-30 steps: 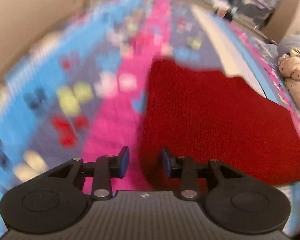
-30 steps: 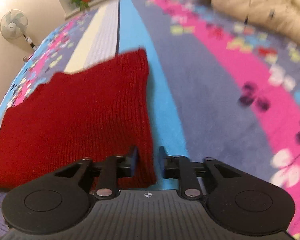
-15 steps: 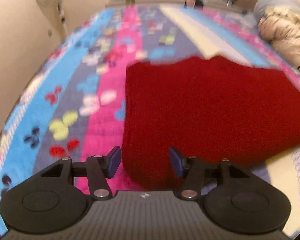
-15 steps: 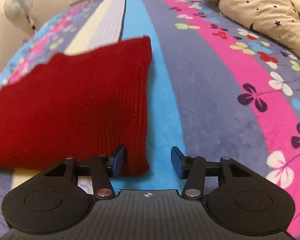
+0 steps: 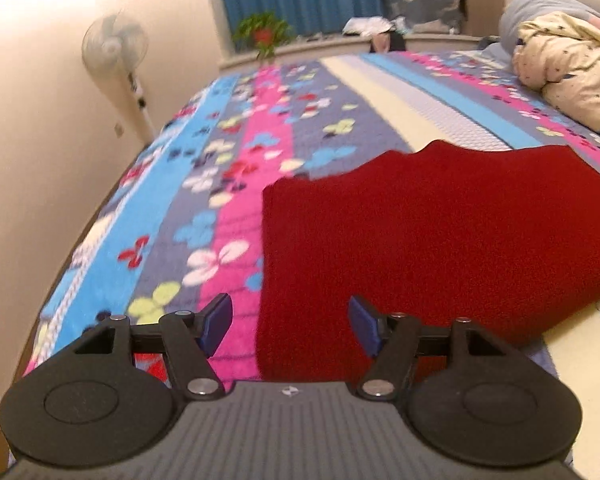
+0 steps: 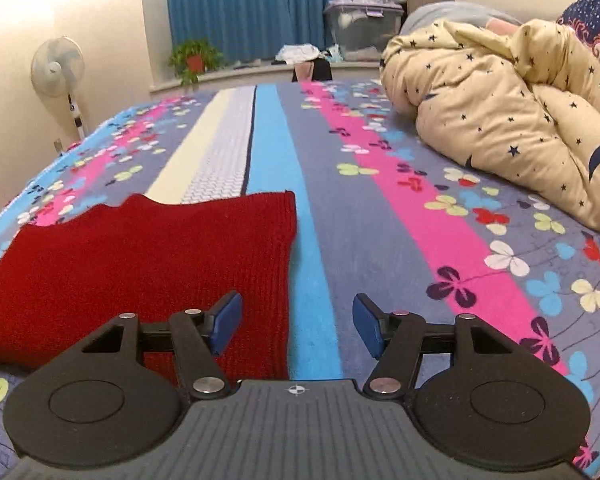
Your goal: Fold small clothes
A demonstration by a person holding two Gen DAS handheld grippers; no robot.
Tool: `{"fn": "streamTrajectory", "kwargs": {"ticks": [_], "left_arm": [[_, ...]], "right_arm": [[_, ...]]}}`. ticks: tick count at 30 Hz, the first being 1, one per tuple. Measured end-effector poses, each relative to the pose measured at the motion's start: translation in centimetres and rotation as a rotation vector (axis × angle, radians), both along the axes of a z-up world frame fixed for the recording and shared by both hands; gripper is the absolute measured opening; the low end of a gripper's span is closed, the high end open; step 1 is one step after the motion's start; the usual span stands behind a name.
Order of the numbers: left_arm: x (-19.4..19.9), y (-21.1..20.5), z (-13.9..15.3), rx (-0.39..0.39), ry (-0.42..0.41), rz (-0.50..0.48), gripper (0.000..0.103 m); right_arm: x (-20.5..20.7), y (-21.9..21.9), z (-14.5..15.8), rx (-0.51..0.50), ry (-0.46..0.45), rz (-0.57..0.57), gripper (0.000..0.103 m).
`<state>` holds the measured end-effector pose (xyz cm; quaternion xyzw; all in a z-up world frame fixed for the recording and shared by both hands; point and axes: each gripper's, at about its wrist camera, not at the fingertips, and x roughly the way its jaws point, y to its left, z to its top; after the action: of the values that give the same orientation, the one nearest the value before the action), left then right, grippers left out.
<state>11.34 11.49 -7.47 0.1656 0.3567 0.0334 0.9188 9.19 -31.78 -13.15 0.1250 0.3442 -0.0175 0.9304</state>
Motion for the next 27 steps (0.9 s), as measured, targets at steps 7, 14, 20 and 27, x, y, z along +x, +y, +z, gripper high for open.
{"fn": "streamTrajectory", "kwargs": {"ticks": [7,14,20,27], "left_arm": [[-1.0,-2.1,-0.6,-0.015,-0.046,-0.072,0.071],[-2.9,-3.4,-1.9,-0.062,0.031,-0.045,0.071],[-2.9,-0.7,-1.8,-0.207,0.063,0.160,0.082],[0.0,2.4,-5.5,-0.281,0.252,0.359,0.082]], "right_arm": [[0.1,0.0,0.0,0.021,-0.010,-0.039,0.063],[0.9,0.9,-0.1,0.052,0.027,-0.009,0.063],[1.5,1.5,-0.2,0.040,0.051,0.003,0.063],[2.2,2.1,-0.9,0.022,0.077,0.033,0.063]]}}
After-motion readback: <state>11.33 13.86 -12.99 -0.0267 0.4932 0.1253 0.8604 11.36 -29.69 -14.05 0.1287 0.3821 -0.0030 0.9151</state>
